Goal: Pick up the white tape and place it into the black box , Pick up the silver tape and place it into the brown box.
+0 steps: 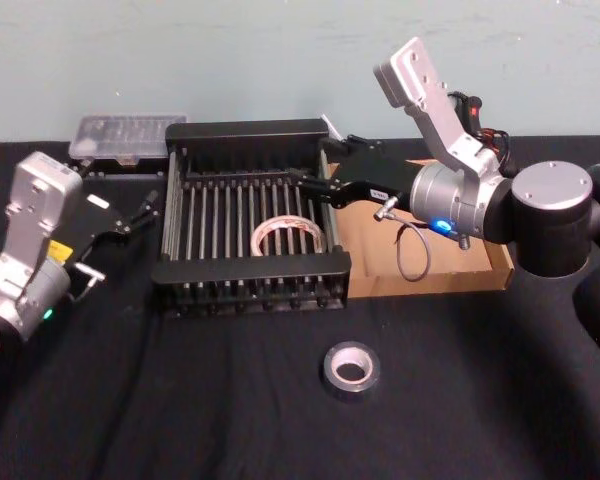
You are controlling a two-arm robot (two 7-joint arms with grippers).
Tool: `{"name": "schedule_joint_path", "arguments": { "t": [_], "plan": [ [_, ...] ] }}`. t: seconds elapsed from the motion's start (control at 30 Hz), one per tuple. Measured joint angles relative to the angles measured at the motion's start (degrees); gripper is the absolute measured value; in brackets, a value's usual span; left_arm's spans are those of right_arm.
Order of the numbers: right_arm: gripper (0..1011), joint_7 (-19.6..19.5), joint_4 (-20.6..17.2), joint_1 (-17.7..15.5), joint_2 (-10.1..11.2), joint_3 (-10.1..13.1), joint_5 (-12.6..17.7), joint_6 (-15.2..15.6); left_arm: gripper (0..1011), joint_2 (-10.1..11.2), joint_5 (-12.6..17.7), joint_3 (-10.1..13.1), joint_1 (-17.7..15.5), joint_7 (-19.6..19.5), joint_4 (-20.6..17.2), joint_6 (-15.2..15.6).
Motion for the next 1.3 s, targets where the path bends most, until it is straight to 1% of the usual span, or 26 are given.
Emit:
{"name": "schedule_joint_path", "arguments": {
  "t": [0.07, 0.27, 0.3, 0.37, 0.53, 0.67, 0.77, 0.8, 0.87, 0.9, 0.97, 1.0, 1.1, 1.13, 1.2, 1.23, 1.3],
  "plan": [
    [787, 0.00, 0.00, 0.00, 0.00, 0.00, 0.00, 0.00, 1001, 0.00, 0.00, 0.00, 0.00, 0.00, 0.00, 0.00],
    [927, 0.00, 0.00, 0.00, 0.00, 0.00, 0.00, 0.00, 1001, 0.00, 0.00, 0.00, 0.00, 0.00, 0.00, 0.00],
    [971, 0.00, 0.00, 0.00, 0.00, 0.00, 0.00, -0.01, 1001, 0.00, 0.00, 0.00, 0.00, 0.00, 0.00, 0.00],
    [998, 0.00, 0.00, 0.00, 0.00, 0.00, 0.00, -0.01, 1001, 0.00, 0.00, 0.01, 0.00, 0.00, 0.00, 0.00],
    [1002, -0.09, -0.32, -0.08, 0.12, 0.14, 0.03, 0.34, 1001, 0.00, 0.00, 0.00, 0.00, 0.00, 0.00, 0.00],
    [1002, -0.41, -1.83, -0.61, 0.79, 0.85, 0.40, 1.49, 1001, 0.00, 0.00, 0.00, 0.00, 0.00, 0.00, 0.00],
    [1002, -0.67, -3.59, -1.46, 1.79, 1.70, 0.94, 2.39, 1001, 0.00, 0.00, 0.00, 0.00, 0.00, 0.00, 0.00],
    [1002, -0.76, -4.88, -2.12, 2.53, 2.31, 1.32, 2.80, 1001, 0.00, 0.00, 0.00, 0.00, 0.00, 0.00, 0.00],
    [1002, -0.81, -6.19, -2.88, 3.35, 2.92, 1.78, 3.16, 1002, 0.00, 0.00, 0.00, 0.00, 0.00, 0.00, 0.00],
    [1003, -0.83, -7.77, -3.87, 4.40, 3.67, 2.34, 3.50, 1001, 0.00, 0.00, 0.00, 0.00, 0.00, 0.00, 0.00],
    [1002, -0.85, -9.06, -4.70, 5.28, 4.31, 2.84, 3.77, 1001, 0.00, 0.00, 0.00, 0.00, 0.00, 0.00, 0.00],
    [1002, -0.85, -10.57, -5.80, 6.45, 5.08, 3.48, 4.06, 1001, 0.00, 0.00, 0.00, 0.00, 0.00, 0.00, 0.00],
    [1002, -0.81, -12.93, -7.65, 8.40, 6.20, 4.45, 4.44, 1001, 0.00, 0.00, 0.00, 0.00, 0.00, 0.00, 0.00],
    [1002, -0.78, -14.17, -8.68, 9.50, 6.75, 5.04, 4.69, 1001, 0.00, 0.00, 0.01, 0.00, 0.00, 0.00, 0.00],
    [1003, -0.67, -15.58, -9.94, 10.80, 7.29, 5.64, 4.96, 1001, 0.00, 0.00, 0.01, 0.00, 0.00, 0.00, 0.00],
    [1003, -0.47, -16.81, -11.15, 12.01, 7.73, 6.16, 5.18, 1001, 0.00, 0.00, 0.00, 0.00, 0.00, 0.00, 0.00],
    [1002, -0.25, -18.05, -12.44, 13.30, 8.13, 6.77, 5.43, 1001, 0.00, 0.00, 0.00, 0.00, 0.00, 0.00, 0.00]
  ]
}}
